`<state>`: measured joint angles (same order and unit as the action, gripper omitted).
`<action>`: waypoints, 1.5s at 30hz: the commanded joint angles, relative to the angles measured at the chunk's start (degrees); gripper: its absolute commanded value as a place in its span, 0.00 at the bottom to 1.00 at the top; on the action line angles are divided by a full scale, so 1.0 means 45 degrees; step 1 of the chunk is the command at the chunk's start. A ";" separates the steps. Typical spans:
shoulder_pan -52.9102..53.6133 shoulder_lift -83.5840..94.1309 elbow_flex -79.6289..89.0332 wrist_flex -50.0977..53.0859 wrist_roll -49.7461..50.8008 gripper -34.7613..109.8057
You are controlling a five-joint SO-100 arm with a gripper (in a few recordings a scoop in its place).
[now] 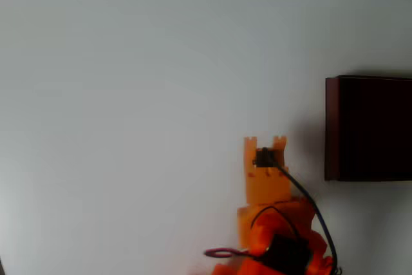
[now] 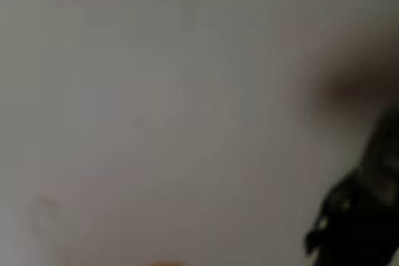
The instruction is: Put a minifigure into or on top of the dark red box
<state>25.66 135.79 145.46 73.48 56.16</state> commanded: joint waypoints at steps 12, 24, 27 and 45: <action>0.1152 -0.1074 0.0645 -0.0605 0.0527 0.47; 0.3535 -0.2070 0.0742 -0.1582 -0.0566 0.48; 0.4336 -0.1836 0.0859 -0.1484 -0.1113 0.47; 0.3965 0.0664 0.2383 -0.0918 -0.1387 0.47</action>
<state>44.47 135.70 154.86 67.85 49.31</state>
